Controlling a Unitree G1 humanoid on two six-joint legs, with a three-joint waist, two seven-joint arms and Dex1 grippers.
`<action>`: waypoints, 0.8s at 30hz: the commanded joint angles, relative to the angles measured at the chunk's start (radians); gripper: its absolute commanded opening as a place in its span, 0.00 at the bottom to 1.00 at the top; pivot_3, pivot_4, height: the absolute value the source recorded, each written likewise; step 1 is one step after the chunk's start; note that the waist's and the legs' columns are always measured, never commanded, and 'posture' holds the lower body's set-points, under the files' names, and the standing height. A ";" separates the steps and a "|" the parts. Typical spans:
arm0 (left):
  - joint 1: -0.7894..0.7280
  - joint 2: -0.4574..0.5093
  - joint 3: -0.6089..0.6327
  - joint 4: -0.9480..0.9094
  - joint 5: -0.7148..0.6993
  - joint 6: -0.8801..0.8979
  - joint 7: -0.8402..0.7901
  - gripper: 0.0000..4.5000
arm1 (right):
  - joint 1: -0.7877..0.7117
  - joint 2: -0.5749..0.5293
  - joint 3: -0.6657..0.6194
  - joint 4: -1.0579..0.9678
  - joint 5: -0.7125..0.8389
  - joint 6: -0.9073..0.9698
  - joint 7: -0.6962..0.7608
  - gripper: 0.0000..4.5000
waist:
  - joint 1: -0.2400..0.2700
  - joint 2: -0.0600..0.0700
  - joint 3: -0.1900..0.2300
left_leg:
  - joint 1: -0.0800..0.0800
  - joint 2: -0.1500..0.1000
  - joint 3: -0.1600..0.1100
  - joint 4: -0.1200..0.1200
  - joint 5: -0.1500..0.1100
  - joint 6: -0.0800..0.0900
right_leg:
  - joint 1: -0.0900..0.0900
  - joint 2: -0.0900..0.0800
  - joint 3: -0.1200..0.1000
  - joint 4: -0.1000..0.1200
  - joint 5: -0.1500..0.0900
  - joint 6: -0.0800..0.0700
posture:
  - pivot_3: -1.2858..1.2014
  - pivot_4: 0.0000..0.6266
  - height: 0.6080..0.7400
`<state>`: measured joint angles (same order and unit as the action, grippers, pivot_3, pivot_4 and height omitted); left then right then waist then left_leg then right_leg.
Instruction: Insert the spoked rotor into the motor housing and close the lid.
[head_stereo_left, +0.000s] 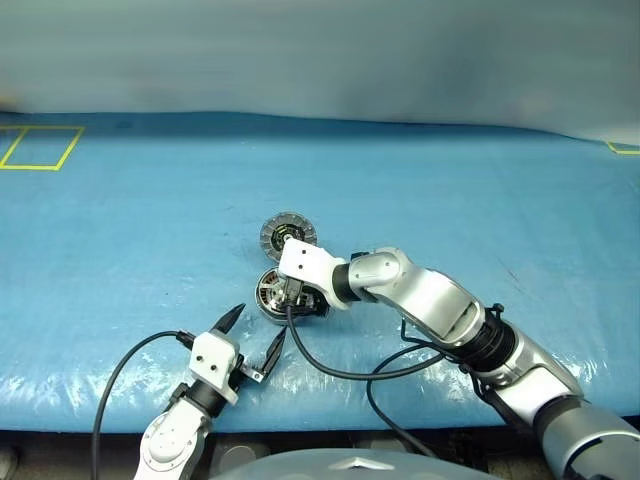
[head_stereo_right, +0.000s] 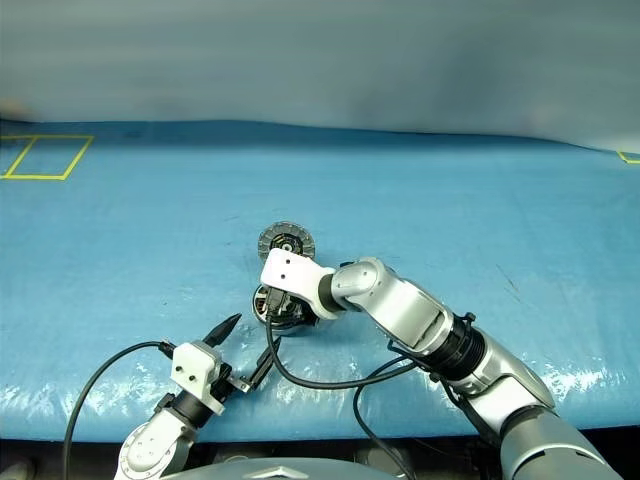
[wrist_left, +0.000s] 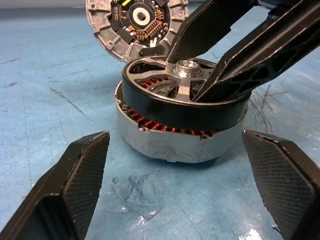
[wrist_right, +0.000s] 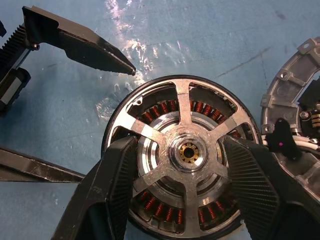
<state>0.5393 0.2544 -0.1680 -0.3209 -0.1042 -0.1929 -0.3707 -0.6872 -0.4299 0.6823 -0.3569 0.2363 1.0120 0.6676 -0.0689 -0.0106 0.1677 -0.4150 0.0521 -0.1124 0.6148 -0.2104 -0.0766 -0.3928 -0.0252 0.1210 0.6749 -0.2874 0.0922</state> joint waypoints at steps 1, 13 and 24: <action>0.004 -0.009 -0.003 -0.013 0.003 -0.035 0.005 1.00 | -0.024 -0.001 0.005 -0.005 -0.020 -0.017 0.024 0.56 | 0.000 0.000 0.000 | 0.000 0.000 0.000 0.000 0.000 0.000 | 0.000 0.000 0.000 0.000 0.000 0.000 | 0.52 0.24 1.00; 0.001 -0.018 -0.002 -0.002 0.006 -0.041 0.001 1.00 | -0.013 -0.009 -0.024 -0.057 -0.017 0.019 0.054 0.30 | -0.003 0.000 0.000 | 0.001 0.000 0.000 0.000 0.000 0.000 | 0.000 0.000 0.000 0.001 0.000 0.000 | 0.52 0.24 1.00; -0.011 -0.016 -0.003 0.010 0.004 -0.045 -0.007 1.00 | -0.031 -0.021 -0.014 -0.092 -0.048 0.039 0.041 0.29 | -0.001 0.000 0.000 | 0.000 0.000 0.000 -0.001 0.000 0.000 | 0.000 0.000 0.000 0.001 0.000 0.000 | 0.52 0.24 1.00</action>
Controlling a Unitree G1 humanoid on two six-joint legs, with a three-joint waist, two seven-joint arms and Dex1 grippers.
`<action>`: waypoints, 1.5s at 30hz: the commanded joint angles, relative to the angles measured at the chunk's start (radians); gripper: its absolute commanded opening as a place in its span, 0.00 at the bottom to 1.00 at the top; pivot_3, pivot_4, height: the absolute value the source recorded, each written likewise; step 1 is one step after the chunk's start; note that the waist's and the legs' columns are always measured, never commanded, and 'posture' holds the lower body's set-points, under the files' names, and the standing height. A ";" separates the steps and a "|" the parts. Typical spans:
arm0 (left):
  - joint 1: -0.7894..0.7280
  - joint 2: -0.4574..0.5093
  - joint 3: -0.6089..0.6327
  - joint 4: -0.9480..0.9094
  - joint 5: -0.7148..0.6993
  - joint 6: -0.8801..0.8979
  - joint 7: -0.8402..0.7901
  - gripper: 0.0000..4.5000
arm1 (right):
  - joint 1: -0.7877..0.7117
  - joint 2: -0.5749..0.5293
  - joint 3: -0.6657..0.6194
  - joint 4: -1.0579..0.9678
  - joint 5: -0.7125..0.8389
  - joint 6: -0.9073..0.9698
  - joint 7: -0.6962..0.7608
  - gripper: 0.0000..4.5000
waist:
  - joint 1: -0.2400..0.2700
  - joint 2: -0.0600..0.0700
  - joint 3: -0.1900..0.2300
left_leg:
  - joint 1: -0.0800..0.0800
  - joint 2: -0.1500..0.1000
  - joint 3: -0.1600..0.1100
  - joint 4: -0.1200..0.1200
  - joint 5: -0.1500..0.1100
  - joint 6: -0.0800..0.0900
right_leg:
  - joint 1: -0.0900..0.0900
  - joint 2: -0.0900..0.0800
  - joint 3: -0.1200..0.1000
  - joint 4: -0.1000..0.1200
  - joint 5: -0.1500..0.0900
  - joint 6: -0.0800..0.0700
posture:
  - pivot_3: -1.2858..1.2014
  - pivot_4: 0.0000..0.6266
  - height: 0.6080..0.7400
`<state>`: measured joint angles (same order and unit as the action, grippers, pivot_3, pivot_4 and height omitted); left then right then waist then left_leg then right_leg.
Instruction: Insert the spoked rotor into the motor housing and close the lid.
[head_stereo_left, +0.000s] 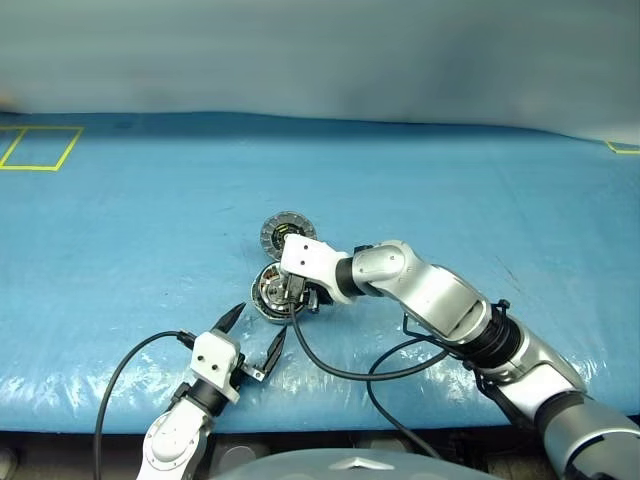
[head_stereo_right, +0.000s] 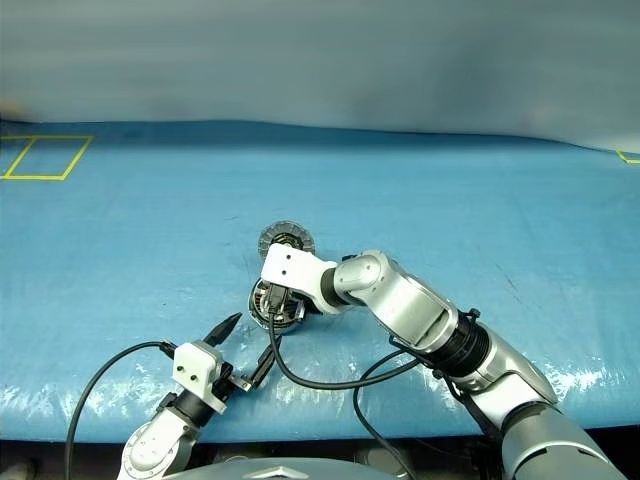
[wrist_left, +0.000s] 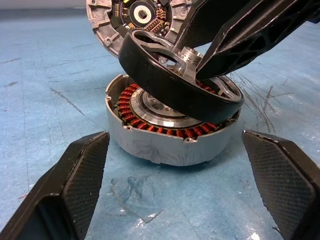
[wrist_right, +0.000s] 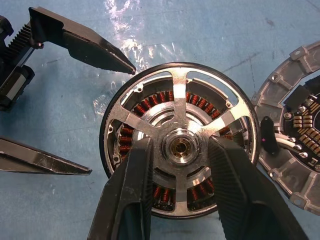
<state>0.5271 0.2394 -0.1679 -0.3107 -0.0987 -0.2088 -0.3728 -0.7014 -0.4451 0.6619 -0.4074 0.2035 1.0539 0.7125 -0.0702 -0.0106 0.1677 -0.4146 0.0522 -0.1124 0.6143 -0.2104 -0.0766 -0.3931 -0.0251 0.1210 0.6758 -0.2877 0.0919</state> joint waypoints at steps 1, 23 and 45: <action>0.000 0.000 -0.004 0.001 0.000 -0.029 -0.005 1.00 | -0.018 -0.009 0.013 -0.042 -0.022 -0.005 -0.005 0.29 | 0.000 0.000 0.000 | 0.000 0.000 0.000 0.000 0.000 0.000 | 0.000 0.000 0.000 0.000 0.000 0.000 | 0.52 0.24 1.00; 0.000 0.001 -0.005 -0.020 -0.003 -0.011 -0.003 1.00 | -0.017 0.018 -0.204 -0.164 0.083 0.077 -0.011 0.29 | 0.002 0.000 0.000 | 0.000 0.000 0.000 0.000 0.000 0.000 | 0.000 0.000 0.000 0.000 0.000 0.000 | 0.52 0.24 1.00; -0.039 0.033 0.002 -0.043 -0.018 0.038 -0.032 1.00 | 0.281 -0.208 -0.204 -0.053 -0.069 -0.081 -0.150 0.29 | 0.004 0.000 0.000 | -0.001 -0.001 0.001 0.001 0.000 0.000 | 0.000 0.000 0.001 -0.001 0.000 0.002 | 0.52 0.24 1.00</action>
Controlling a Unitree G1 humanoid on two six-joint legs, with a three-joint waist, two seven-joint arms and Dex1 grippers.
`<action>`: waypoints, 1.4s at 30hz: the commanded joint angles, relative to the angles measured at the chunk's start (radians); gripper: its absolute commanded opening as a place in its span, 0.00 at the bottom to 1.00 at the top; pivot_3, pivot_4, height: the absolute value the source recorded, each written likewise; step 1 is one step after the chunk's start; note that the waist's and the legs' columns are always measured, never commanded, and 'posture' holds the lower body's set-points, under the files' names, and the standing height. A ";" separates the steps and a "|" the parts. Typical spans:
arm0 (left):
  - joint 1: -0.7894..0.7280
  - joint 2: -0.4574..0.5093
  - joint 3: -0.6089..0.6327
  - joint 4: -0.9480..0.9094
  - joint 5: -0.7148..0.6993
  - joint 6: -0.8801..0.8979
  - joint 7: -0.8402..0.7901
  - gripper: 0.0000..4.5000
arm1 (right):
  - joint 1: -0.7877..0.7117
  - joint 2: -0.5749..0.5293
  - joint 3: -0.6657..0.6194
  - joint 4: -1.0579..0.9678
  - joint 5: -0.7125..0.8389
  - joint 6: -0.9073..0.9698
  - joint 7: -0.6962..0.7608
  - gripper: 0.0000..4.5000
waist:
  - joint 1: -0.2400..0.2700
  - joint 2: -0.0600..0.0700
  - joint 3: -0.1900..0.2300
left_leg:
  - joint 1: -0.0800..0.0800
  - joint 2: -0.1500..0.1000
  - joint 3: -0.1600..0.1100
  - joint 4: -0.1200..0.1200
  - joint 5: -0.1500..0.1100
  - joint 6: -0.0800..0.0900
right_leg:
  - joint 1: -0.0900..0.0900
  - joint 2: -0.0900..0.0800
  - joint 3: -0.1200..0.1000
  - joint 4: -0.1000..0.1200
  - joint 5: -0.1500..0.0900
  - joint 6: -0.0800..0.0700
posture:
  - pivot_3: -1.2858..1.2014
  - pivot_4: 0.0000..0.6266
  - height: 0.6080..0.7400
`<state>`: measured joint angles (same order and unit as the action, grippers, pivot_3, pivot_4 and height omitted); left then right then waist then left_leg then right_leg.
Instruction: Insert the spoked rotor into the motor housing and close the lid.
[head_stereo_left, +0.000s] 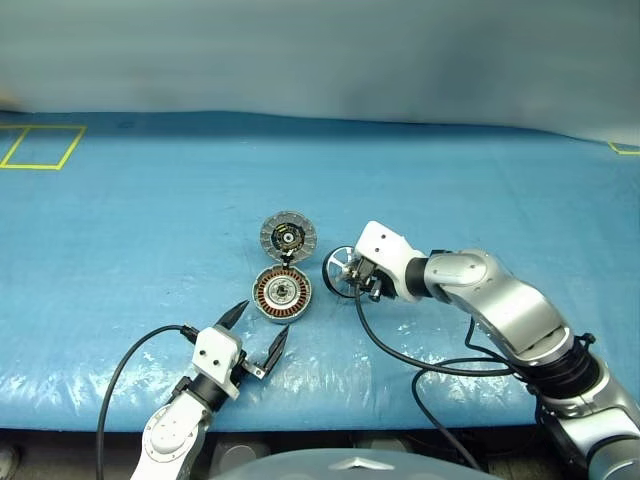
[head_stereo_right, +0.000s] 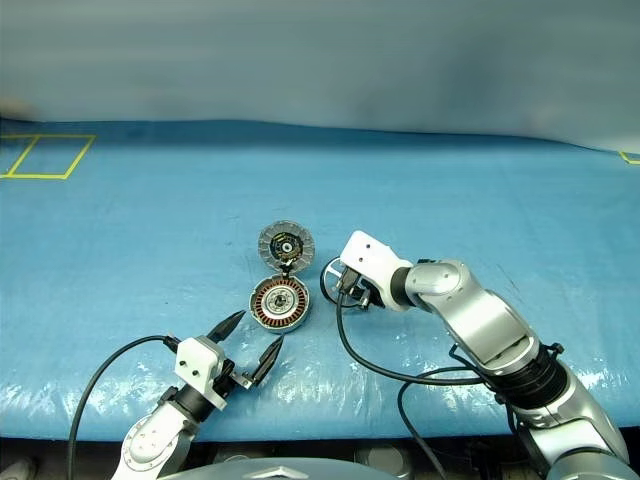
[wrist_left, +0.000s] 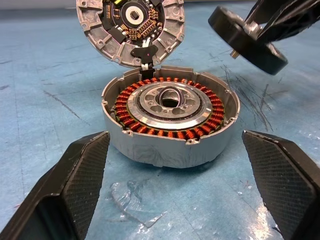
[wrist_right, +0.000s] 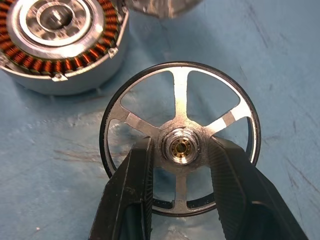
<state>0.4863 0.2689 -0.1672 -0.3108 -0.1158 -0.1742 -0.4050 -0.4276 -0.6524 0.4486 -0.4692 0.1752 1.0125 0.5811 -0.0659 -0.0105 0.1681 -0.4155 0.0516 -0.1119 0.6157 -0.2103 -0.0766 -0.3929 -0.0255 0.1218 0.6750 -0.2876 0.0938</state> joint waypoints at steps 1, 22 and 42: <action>0.002 0.005 0.002 -0.046 0.000 0.006 0.002 1.00 | 0.011 -0.001 0.011 0.012 -0.044 -0.042 -0.017 0.29 | -0.001 0.000 0.000 | 0.001 0.000 0.000 0.000 0.000 0.000 | 0.001 0.000 0.000 0.000 0.000 0.000 | 0.52 0.24 1.00; 0.016 0.010 0.004 -0.091 0.001 0.044 0.015 1.00 | -0.158 0.146 0.101 -0.161 -0.014 0.095 -0.079 0.27 | 0.004 0.000 0.000 | 0.000 0.000 -0.001 -0.001 0.000 0.000 | 0.000 0.000 -0.001 0.000 0.002 -0.004 | 0.52 0.24 1.00; 0.021 0.011 0.010 -0.083 0.004 0.025 0.014 1.00 | -0.144 0.358 0.249 -0.031 -0.044 0.028 -0.117 0.00 | -0.003 0.000 0.000 | 0.000 0.000 -0.001 -0.001 0.000 0.000 | 0.000 0.000 -0.001 0.001 0.001 -0.003 | 0.52 0.24 1.00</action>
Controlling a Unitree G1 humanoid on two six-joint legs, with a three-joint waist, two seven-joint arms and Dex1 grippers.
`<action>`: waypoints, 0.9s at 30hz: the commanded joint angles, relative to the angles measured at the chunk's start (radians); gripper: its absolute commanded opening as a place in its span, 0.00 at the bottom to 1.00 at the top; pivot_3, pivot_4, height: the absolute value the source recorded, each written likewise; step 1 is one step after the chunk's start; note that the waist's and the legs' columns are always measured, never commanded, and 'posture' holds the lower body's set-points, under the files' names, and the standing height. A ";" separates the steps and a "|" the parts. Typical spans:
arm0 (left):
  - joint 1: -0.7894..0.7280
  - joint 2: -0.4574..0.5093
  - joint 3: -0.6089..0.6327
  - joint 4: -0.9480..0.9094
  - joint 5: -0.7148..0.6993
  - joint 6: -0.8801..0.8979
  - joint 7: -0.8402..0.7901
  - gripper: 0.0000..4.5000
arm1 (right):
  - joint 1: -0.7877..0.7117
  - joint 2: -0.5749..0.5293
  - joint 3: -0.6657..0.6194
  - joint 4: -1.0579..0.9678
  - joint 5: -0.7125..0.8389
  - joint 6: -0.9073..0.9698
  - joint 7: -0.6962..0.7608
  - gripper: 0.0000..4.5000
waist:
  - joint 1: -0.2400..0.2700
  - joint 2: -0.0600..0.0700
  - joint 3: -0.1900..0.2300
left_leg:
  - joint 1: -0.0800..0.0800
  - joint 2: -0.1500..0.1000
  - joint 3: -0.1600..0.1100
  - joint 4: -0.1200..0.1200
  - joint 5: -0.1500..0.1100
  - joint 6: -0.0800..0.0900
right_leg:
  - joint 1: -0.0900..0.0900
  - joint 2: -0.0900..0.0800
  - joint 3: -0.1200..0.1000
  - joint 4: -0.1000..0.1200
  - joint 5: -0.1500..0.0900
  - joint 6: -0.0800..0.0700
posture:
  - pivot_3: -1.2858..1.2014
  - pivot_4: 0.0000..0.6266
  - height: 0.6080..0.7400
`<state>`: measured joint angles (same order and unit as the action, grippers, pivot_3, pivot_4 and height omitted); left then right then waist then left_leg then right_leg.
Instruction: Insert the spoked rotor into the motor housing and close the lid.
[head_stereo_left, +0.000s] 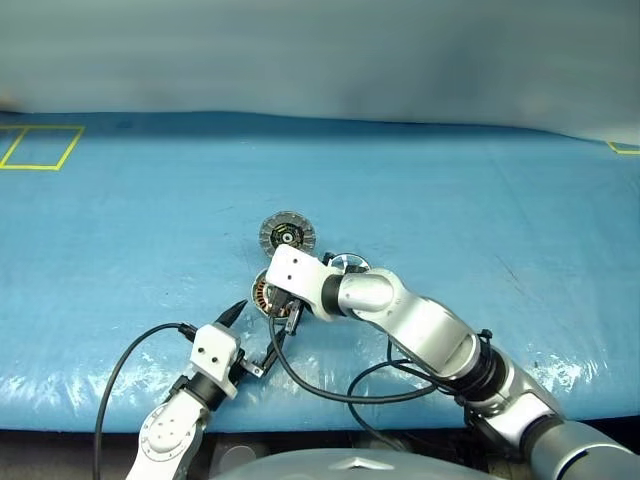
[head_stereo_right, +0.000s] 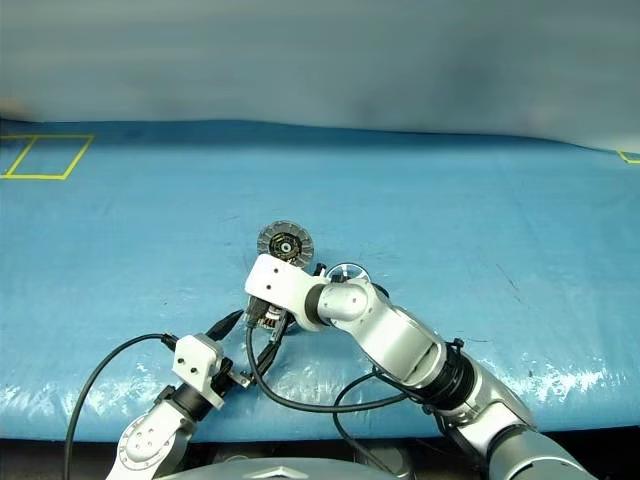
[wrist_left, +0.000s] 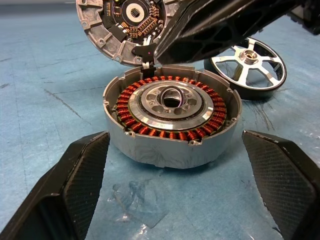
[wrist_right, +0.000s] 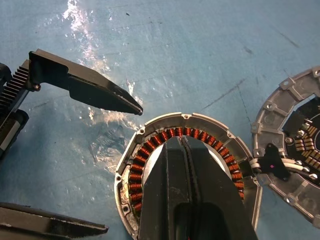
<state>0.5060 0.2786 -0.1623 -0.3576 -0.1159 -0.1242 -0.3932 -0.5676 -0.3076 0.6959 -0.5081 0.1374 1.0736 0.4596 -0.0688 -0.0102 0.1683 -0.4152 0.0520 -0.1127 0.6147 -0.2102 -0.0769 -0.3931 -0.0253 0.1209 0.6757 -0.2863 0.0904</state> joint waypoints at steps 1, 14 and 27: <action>0.001 0.001 0.006 -0.037 0.005 -0.025 0.002 1.00 | -0.003 0.017 0.005 0.017 -0.008 -0.037 0.006 0.00 | 0.000 0.000 0.000 | 0.000 0.000 0.000 0.000 0.000 0.000 | 0.000 0.000 0.000 0.000 0.000 0.000 | 0.52 0.24 1.00; 0.000 0.001 0.011 -0.045 0.006 -0.018 0.009 1.00 | 0.005 0.005 -0.011 0.098 -0.028 -0.066 0.022 0.00 | -0.001 0.000 0.000 | 0.000 0.000 0.000 0.000 0.000 0.000 | 0.000 0.000 0.000 0.000 0.000 0.000 | 0.52 0.24 1.00; -0.009 0.004 0.011 -0.031 0.004 -0.018 0.002 1.00 | 0.007 -0.028 -0.035 0.123 -0.047 -0.056 0.032 0.00 | 0.000 0.000 0.000 | 0.000 0.000 0.000 0.000 0.000 0.000 | 0.000 0.000 0.000 0.000 0.000 0.000 | 0.52 0.24 1.00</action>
<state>0.4951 0.2795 -0.1580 -0.3575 -0.1154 -0.1250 -0.3929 -0.5625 -0.3295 0.6814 -0.3754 0.0973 1.0269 0.4856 -0.0690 -0.0102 0.1683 -0.4151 0.0520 -0.1127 0.6147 -0.2102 -0.0769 -0.3930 -0.0253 0.1209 0.6757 -0.2863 0.0905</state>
